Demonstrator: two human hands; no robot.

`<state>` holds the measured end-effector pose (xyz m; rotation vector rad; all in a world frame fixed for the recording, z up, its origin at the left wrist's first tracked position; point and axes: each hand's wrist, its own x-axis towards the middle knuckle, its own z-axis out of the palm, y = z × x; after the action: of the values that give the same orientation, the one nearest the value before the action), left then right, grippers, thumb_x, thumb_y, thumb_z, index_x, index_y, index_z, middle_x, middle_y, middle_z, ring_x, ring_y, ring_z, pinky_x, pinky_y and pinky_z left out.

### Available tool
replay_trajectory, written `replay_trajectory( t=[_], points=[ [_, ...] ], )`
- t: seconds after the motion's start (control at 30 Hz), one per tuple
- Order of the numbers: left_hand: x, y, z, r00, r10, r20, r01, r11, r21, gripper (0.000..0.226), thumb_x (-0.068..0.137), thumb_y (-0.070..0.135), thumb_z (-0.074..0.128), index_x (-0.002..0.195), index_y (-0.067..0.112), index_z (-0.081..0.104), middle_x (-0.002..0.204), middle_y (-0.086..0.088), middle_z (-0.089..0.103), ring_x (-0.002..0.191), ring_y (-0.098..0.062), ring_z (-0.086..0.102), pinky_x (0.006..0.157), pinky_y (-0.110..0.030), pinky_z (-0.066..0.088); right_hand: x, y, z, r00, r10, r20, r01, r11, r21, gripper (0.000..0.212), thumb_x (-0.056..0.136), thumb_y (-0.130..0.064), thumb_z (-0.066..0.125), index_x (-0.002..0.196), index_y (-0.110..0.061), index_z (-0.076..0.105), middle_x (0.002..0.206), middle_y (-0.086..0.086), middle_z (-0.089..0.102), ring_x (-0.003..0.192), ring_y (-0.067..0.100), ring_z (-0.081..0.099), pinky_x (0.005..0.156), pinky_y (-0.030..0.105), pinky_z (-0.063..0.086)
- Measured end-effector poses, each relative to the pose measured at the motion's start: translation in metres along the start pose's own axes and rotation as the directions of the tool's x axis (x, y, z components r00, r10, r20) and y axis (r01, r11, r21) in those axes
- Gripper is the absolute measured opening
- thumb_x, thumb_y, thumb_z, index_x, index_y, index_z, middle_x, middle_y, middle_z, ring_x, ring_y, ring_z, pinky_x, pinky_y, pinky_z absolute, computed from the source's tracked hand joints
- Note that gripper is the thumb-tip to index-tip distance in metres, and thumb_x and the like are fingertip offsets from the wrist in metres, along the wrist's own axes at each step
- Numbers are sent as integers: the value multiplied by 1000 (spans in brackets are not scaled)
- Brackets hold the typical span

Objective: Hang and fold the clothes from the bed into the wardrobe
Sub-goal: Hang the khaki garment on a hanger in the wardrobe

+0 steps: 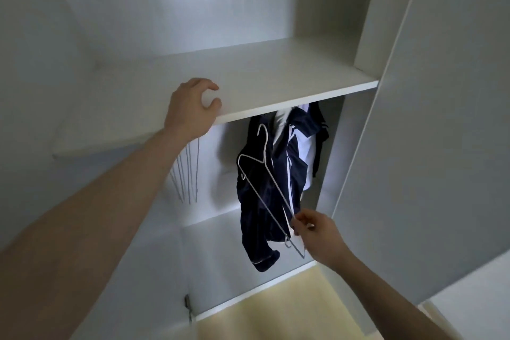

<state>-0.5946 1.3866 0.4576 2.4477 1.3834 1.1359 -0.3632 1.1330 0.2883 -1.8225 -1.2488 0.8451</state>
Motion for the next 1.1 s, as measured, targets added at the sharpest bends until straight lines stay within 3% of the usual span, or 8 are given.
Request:
replay_trajectory(
  t=[0.1,0.2,0.4,0.57,0.7,0.77,0.93,1.1],
  points=[
    [-43,39,23,979,147,-142,-163,981,-110,28,81,15,61,106,20,71,116,3,68,105,-25,62,97,-37,46,-52,13,-24,997,36,-72,-39,999,-29,20,100,-26,62,84,-26,73,76,-2,71,48,4,52,48,16,41],
    [-105,82,54,978,152,-139,-188,935,-300,28,82,4,62,105,19,69,113,6,65,108,-19,60,99,-37,47,-111,28,-52,984,84,-158,-89,996,-23,23,101,-22,59,84,-29,73,76,-4,70,49,4,49,47,18,41],
    [-235,135,110,959,153,239,-27,888,-459,54,81,-5,67,126,24,61,130,15,56,125,-16,53,107,-42,47,-257,66,-109,929,225,-294,-240,971,-14,25,103,-28,55,85,-33,71,78,-16,68,54,4,46,54,25,40],
    [-314,203,137,779,357,516,-107,886,-451,61,85,16,79,139,32,54,144,13,52,131,-12,46,111,-35,40,-405,101,-146,853,313,-418,-365,930,-47,22,101,-26,58,84,-33,70,77,-17,68,56,6,43,58,25,37],
    [-388,283,147,646,462,608,-108,844,-526,18,90,18,77,95,34,70,107,14,70,106,-8,64,91,-27,51,-534,129,-162,750,365,-552,-431,902,11,20,100,-26,61,84,-35,70,78,-16,69,59,6,44,61,29,41],
    [-436,326,142,604,444,663,-40,847,-531,17,94,19,74,80,28,71,88,15,73,92,-4,67,83,-32,53,-602,146,-169,684,394,-614,-458,887,58,20,99,-26,62,85,-36,71,78,-15,70,58,6,43,60,29,40],
    [-557,431,115,457,499,737,32,818,-574,31,96,19,69,66,15,63,67,4,65,63,-12,58,57,-24,44,-758,180,-168,484,467,-740,-544,823,164,18,95,-26,68,83,-37,75,80,-17,71,61,4,52,61,25,43],
    [-654,528,97,244,652,718,-73,750,-657,31,87,39,73,68,16,63,60,2,61,64,-16,57,67,-29,46,-867,207,-143,339,521,-783,-684,708,175,12,94,-39,66,95,-36,77,86,-19,67,91,2,56,76,17,43]
  ],
)
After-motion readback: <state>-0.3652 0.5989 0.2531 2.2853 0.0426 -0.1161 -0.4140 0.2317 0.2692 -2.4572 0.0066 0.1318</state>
